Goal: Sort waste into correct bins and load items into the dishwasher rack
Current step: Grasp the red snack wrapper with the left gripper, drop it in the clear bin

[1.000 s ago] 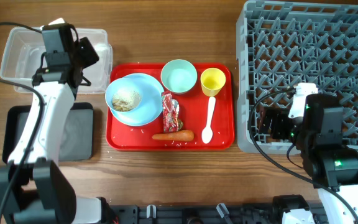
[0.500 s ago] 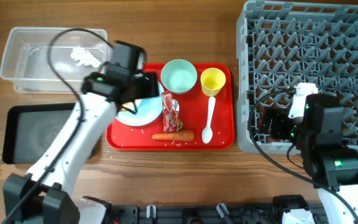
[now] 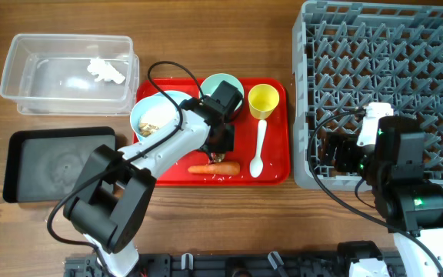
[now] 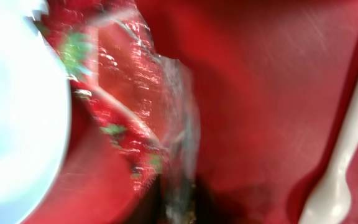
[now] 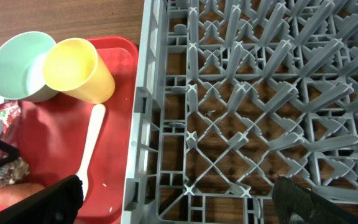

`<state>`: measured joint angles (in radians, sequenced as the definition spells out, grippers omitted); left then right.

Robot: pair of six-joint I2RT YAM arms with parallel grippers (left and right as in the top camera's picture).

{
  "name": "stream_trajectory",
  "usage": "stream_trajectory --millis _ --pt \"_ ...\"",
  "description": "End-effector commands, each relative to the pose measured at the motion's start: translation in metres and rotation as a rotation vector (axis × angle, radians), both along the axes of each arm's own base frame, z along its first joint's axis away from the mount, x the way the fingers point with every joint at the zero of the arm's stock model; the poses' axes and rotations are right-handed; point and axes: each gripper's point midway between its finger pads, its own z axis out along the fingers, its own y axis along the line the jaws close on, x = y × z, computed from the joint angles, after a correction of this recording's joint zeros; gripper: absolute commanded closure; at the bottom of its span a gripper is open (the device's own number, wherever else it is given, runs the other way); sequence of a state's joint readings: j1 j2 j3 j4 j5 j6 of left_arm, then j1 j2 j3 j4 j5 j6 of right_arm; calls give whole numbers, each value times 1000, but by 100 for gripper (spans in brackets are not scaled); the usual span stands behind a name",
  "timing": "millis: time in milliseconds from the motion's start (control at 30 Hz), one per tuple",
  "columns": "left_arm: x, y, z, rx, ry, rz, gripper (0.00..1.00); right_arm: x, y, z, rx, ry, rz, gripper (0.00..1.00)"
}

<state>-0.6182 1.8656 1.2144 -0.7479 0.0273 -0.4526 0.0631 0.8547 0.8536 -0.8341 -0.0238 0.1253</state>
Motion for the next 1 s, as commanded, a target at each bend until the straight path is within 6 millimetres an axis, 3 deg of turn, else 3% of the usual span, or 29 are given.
stream_trajectory --millis 0,133,267,367,467,533,600,633,833,867,933,967 --pt "9 11 7 51 -61 16 96 3 -2 11 -21 -28 4 0" --pt "13 16 31 49 -114 27 96 3 -2 10 -22 -26 4 0" --pt "28 39 83 14 -242 99 96 3 -2 10 -22 -26 4 0" --pt "49 87 129 39 -397 235 96 3 -2 10 -22 -27 4 0" --pt "69 136 156 83 -508 379 96 3 -2 10 -22 -26 4 0" --pt "88 186 169 104 -578 522 96 3 -2 10 -22 -27 4 0" --pt "103 222 172 112 -620 624 96 3 -2 10 -22 -26 4 0" --pt "118 259 172 122 -662 719 96 3 -2 10 -22 -27 4 0" --pt "139 304 149 151 -672 821 94 5 -2 8 -22 -17 4 0" --pt "144 309 143 153 -675 831 90 5 -2 7 -20 -11 2 0" --pt "150 310 141 150 -687 833 55 6 -2 4 -20 -1 1 0" --pt "151 308 142 139 -691 823 46 6 -2 3 -21 4 2 0"
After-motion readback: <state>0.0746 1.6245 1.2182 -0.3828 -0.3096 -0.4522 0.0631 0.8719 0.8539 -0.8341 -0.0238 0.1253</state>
